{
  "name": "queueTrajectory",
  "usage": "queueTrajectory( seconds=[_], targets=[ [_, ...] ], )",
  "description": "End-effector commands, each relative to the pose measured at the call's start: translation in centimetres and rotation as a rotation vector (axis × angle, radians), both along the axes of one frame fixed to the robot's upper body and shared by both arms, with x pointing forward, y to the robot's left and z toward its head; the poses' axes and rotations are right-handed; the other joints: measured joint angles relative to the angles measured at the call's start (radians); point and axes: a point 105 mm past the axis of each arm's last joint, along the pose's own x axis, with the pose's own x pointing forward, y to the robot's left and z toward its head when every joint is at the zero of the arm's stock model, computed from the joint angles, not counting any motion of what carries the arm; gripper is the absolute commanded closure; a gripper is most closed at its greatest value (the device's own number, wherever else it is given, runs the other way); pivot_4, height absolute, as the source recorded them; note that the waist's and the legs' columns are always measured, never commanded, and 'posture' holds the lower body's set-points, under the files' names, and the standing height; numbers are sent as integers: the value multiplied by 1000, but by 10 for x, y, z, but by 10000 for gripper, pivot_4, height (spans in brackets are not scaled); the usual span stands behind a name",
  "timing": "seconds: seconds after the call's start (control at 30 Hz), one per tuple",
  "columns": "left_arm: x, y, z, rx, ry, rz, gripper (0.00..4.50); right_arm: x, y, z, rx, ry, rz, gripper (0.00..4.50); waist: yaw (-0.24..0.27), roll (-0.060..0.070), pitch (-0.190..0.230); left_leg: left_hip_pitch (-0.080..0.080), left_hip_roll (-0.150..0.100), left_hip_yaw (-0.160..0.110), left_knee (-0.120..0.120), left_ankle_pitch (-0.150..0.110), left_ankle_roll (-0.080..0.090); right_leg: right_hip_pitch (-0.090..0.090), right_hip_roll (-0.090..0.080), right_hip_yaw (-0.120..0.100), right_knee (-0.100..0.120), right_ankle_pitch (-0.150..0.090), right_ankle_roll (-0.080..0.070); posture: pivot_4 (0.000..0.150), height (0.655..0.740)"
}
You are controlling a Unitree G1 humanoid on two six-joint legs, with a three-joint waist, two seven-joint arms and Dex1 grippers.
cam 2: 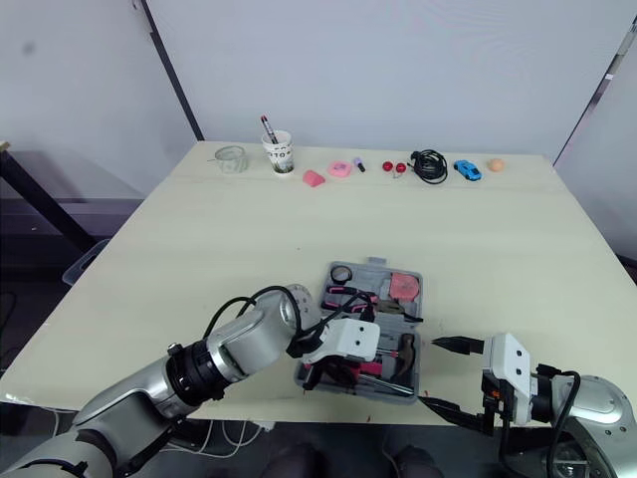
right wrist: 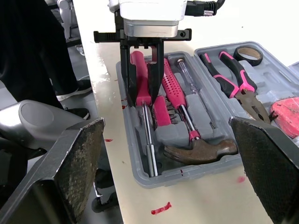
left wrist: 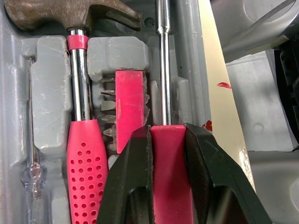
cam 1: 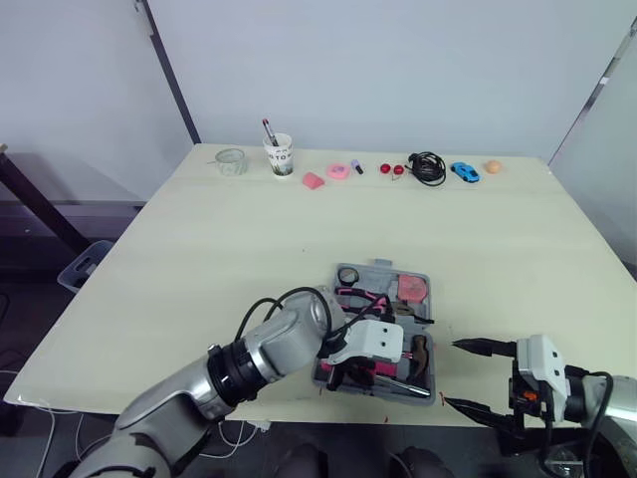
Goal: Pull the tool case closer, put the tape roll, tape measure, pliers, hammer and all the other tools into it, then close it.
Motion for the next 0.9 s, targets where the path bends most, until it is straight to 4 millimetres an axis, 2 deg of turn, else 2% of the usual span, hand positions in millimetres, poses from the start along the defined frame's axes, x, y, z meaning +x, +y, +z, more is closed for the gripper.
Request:
queueTrajectory(
  seconds=[0.03,0.1,0.13,0.2,0.23,0.33,0.43,0.67,0.9],
  targets=[
    [-2,-2,0,8,1,-15,38793,1,-1,8,-2,-41,9,0,0,0,0,0,0,0,0,0,0,0,0,0,0,0,0,1500,7400],
    [-2,-1,0,12,-1,-23,38793,2,-1,8,-2,-42,11,0,0,0,0,0,0,0,0,0,0,0,0,0,0,0,0,1500,7400],
    [-2,-1,1,11,-1,-25,29326,2,-1,8,-2,-42,12,0,0,0,0,0,0,0,0,0,0,0,0,0,0,0,0,1500,7400],
    [-3,-1,2,3,6,-20,23413,2,-1,8,-2,-42,13,0,0,0,0,0,0,0,0,0,0,0,0,0,0,0,0,1500,7400],
    [-3,-1,2,0,6,-15,17949,2,-1,8,-2,-42,13,0,0,1,0,0,-1,0,0,0,0,1,0,0,0,0,0,1500,7400],
    [-1,0,4,-3,-8,-10,6236,2,0,7,-1,-40,14,0,-1,1,0,0,-1,0,0,0,0,1,0,0,0,0,0,1500,7400],
    [-2,0,7,-14,10,7,6236,2,0,7,-1,-40,16,0,-1,0,0,0,-1,-1,0,0,0,1,0,0,0,0,0,1500,7400],
    [-2,-2,33,-132,49,-26,6236,4,0,8,0,-44,11,0,-1,1,0,0,0,-1,0,0,0,1,0,0,1,0,0,1500,7400],
    [16,2,54,-369,13,-67,6236,7,1,10,10,-49,6,0,-2,1,0,0,-1,-1,0,0,0,1,0,0,0,0,0,1500,7400]
  ],
)
